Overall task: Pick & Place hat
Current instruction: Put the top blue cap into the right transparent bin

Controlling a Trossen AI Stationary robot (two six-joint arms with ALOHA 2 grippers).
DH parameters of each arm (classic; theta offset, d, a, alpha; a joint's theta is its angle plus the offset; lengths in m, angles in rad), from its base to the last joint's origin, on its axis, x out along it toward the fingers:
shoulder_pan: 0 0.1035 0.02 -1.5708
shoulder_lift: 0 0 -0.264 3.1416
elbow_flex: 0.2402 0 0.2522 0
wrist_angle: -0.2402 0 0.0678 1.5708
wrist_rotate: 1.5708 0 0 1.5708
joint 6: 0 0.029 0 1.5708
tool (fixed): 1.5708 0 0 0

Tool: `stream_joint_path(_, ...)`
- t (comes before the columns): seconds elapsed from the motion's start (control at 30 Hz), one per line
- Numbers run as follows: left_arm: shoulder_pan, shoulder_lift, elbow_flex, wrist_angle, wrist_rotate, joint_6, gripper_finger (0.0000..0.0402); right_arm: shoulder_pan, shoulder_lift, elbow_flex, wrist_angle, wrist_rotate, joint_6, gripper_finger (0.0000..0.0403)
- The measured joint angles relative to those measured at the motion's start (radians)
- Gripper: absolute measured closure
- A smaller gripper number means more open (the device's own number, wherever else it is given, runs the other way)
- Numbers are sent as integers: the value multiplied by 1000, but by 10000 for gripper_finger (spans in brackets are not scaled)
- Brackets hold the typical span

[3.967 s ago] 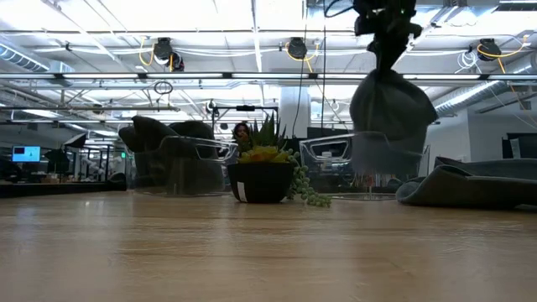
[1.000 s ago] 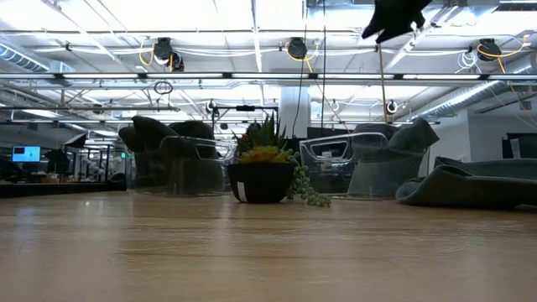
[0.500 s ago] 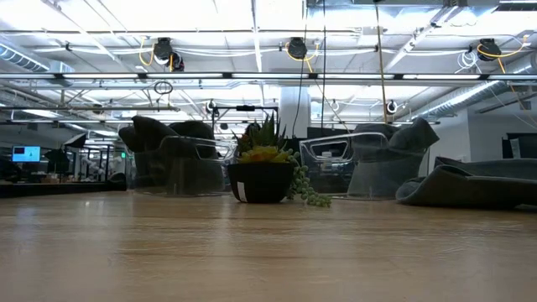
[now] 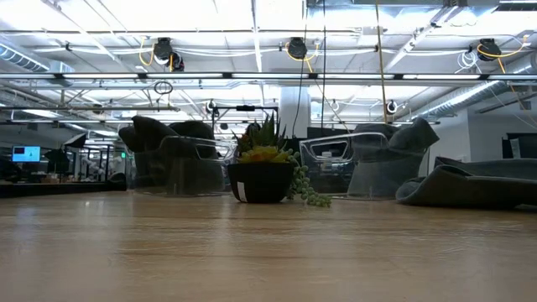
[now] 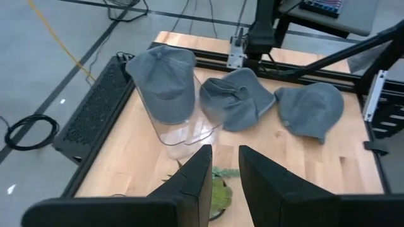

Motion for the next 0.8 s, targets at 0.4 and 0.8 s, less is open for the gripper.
stream_joint_path(0.4,0,0,0,-57,45,2,314,119,184,123,-312,-171,407,59)
stream_joint_path(0.8,0,0,0,-135,45,12,314,145,323,118,-590,-625,708,59)
